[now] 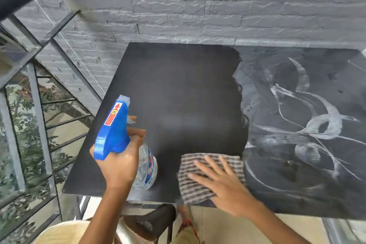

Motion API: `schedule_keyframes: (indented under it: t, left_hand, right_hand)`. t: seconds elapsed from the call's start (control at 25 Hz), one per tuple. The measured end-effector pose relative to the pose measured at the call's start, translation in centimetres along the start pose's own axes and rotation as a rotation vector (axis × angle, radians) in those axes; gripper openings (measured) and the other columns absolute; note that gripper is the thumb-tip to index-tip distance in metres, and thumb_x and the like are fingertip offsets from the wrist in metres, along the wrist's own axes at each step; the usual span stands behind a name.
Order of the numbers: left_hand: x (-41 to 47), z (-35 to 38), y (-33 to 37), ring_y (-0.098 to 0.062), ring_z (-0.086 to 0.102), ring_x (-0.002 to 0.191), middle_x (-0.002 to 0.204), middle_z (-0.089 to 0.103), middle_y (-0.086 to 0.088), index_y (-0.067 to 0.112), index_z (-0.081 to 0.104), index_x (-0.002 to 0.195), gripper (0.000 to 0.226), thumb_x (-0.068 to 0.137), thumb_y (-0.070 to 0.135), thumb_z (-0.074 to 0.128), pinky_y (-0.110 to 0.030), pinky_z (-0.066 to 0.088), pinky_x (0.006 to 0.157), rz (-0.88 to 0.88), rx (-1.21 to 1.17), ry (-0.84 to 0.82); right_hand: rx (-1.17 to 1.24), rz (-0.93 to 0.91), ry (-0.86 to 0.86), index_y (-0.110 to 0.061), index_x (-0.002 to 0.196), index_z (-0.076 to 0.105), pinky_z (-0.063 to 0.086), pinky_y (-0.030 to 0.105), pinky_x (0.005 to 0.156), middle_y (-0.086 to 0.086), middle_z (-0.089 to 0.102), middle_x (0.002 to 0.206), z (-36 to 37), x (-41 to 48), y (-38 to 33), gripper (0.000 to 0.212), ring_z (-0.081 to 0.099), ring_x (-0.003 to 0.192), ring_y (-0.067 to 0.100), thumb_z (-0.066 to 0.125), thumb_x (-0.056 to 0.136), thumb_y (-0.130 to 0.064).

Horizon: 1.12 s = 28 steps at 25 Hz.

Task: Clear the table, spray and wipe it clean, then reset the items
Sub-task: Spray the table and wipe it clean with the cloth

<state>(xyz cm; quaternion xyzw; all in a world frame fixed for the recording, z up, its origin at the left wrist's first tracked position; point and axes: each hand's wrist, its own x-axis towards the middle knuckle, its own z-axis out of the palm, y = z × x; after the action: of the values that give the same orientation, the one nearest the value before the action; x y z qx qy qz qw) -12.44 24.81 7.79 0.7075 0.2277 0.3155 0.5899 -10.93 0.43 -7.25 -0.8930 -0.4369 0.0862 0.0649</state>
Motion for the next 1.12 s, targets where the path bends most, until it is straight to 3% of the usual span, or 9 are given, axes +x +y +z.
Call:
schedule_keyframes:
  t: [0.12,0.28,0.36,0.48,0.64,0.72,0.84,0.96,1.12]
  left_hand:
    - [-0.7,-0.4,-0.1,-0.003,0.062,0.068,0.075,0.067,-0.005,0.032,0.063,0.063,0.026,0.065,0.008,0.055,-0.019,0.048,0.076,0.006,-0.033,0.007]
    - [-0.5,0.0,-0.1,0.001,0.061,0.061,0.065,0.067,0.008,0.001,0.061,0.076,0.016,0.064,0.008,0.053,-0.014,0.048,0.068,-0.008,-0.058,0.019]
    - [-0.5,-0.1,-0.1,0.001,0.062,0.060,0.068,0.066,0.002,-0.005,0.061,0.077,0.022,0.063,0.010,0.052,-0.012,0.047,0.067,0.008,-0.061,0.014]
    - [-0.4,-0.1,-0.3,-0.002,0.062,0.062,0.068,0.066,-0.003,-0.005,0.063,0.074,0.026,0.061,0.016,0.052,-0.017,0.048,0.069,0.016,-0.063,0.012]
    - [-0.6,0.0,-0.3,-0.003,0.061,0.061,0.080,0.066,-0.014,-0.005,0.062,0.078,0.022,0.064,0.010,0.054,-0.017,0.050,0.067,0.023,-0.064,0.016]
    - [-0.8,0.1,-0.3,0.000,0.061,0.060,0.080,0.066,-0.014,-0.009,0.061,0.079,0.021,0.066,0.006,0.054,-0.011,0.047,0.065,0.040,-0.071,0.024]
    - [-0.9,0.1,-0.5,0.002,0.060,0.059,0.067,0.067,0.003,-0.004,0.062,0.075,0.012,0.067,0.003,0.055,-0.010,0.046,0.065,0.051,-0.088,0.025]
    - [-1.1,0.0,-0.6,0.002,0.059,0.059,0.062,0.066,0.021,0.010,0.061,0.071,0.010,0.069,0.000,0.058,-0.011,0.046,0.066,0.070,-0.090,0.023]
    - [-1.3,0.0,-0.6,0.002,0.059,0.059,0.060,0.065,0.021,0.002,0.061,0.077,0.008,0.070,0.002,0.057,-0.011,0.046,0.065,0.059,-0.099,0.025]
  right_hand:
    - [-0.034,0.261,0.031,-0.053,0.141,-0.008,-0.017,0.044,0.113,-0.013,-0.007,0.156,-1.4,-0.5,5.0,0.086,-0.011,0.145,0.022,0.050,0.082,-0.027]
    - [0.061,0.620,0.076,-0.045,0.146,0.000,-0.007,0.056,0.113,-0.004,-0.008,0.159,-2.8,6.7,5.7,0.064,-0.011,0.145,0.026,0.038,0.095,-0.039]
    - [0.066,0.552,0.071,-0.041,0.147,0.004,-0.008,0.059,0.111,-0.001,-0.007,0.159,-2.3,8.6,2.2,0.064,-0.011,0.144,0.030,0.039,0.094,-0.043]
    - [0.028,0.215,0.020,-0.044,0.146,0.001,-0.022,0.057,0.107,-0.004,-0.014,0.157,-0.1,6.4,-4.8,0.072,-0.020,0.142,0.030,0.046,0.090,-0.042]
    - [0.037,-0.025,-0.018,-0.051,0.143,-0.005,-0.024,0.051,0.109,-0.012,-0.015,0.156,1.6,-1.3,-6.3,0.093,-0.023,0.142,0.020,0.054,0.081,-0.015]
    - [0.020,0.045,-0.042,-0.054,0.142,-0.006,-0.023,0.047,0.110,-0.016,-0.015,0.155,0.8,-4.1,-2.7,0.099,-0.019,0.143,0.018,0.052,0.078,-0.007]
    - [-0.012,0.327,-0.040,-0.056,0.136,-0.019,-0.029,0.040,0.108,-0.016,-0.022,0.152,-1.0,-2.7,2.0,0.087,-0.019,0.143,0.020,0.048,0.090,-0.024]
    - [-0.017,0.515,0.025,-0.048,0.142,-0.012,-0.014,0.051,0.112,-0.006,-0.016,0.157,-1.6,2.9,1.1,0.071,-0.016,0.144,0.026,0.040,0.095,-0.040]
    - [0.057,0.261,-0.031,-0.048,0.144,-0.006,-0.024,0.055,0.108,-0.007,-0.021,0.154,-0.3,4.3,-5.8,0.073,-0.025,0.141,0.027,0.045,0.091,-0.038]
